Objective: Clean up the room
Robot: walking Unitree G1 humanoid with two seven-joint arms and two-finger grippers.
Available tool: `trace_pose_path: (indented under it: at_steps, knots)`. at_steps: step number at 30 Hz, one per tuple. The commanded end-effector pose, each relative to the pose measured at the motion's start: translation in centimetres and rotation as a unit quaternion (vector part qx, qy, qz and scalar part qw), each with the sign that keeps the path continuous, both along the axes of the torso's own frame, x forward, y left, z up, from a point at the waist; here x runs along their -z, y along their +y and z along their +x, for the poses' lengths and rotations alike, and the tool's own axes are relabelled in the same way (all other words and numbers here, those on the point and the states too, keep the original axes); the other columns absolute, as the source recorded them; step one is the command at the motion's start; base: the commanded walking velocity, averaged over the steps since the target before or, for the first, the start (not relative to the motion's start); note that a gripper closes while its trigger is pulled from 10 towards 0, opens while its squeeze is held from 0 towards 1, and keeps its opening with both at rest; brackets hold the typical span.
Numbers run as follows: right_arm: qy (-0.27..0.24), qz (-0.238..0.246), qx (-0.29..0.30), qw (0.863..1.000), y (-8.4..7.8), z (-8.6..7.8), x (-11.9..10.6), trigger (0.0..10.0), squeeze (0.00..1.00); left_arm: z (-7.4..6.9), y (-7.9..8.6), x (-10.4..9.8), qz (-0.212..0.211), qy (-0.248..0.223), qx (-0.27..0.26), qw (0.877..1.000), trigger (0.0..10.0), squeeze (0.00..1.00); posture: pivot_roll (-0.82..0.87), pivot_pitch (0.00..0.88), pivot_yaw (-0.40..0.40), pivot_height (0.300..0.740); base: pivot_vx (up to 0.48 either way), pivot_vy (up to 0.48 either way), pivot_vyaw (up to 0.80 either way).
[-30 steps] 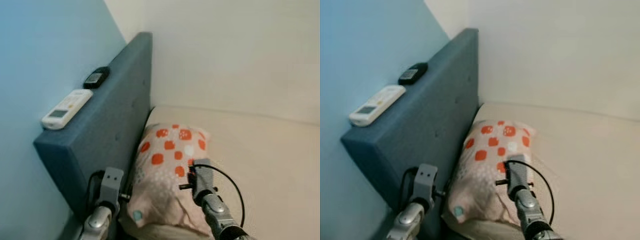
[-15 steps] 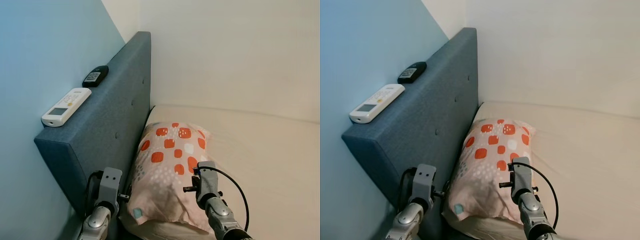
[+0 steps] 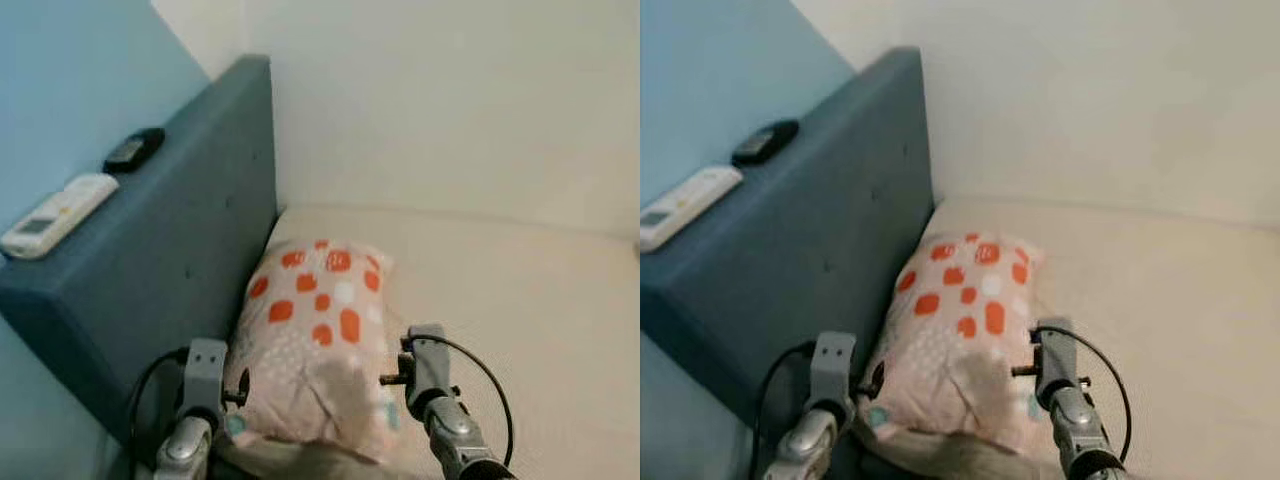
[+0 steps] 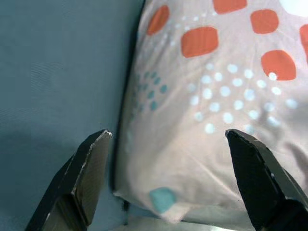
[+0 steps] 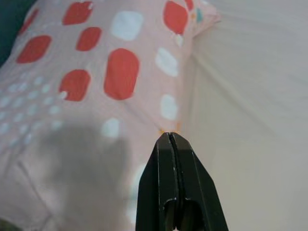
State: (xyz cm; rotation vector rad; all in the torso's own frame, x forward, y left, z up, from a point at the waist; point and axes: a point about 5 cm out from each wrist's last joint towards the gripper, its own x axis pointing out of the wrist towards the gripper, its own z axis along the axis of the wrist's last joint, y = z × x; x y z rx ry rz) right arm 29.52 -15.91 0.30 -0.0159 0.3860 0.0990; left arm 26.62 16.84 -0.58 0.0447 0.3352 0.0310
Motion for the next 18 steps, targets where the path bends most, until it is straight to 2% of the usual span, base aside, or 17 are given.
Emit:
trace_pose_path:
  at_steps: [1,6,18]
  knots:
    - [0.009,0.002,0.007,1.0,-0.35,-0.45,0.45,10.0,0.0,-0.06,0.01,0.25,-0.005,0.014,-0.004,1.0,10.0,0.0,0.03,0.081,-0.041,0.726,0.0,0.48,0.0]
    - [0.009,0.002,0.007,1.0,-0.38,-0.48,0.47,10.0,0.0,0.01,0.23,0.22,0.003,0.016,-0.008,1.0,10.0,0.0,0.04,0.08,-0.042,0.726,0.0,0.48,0.0]
    - [0.01,0.003,0.006,1.0,-0.24,-0.55,0.53,10.0,0.0,-0.11,0.62,0.21,0.025,0.014,-0.014,0.999,10.0,0.0,0.04,0.075,-0.041,0.726,0.0,0.0,0.0]
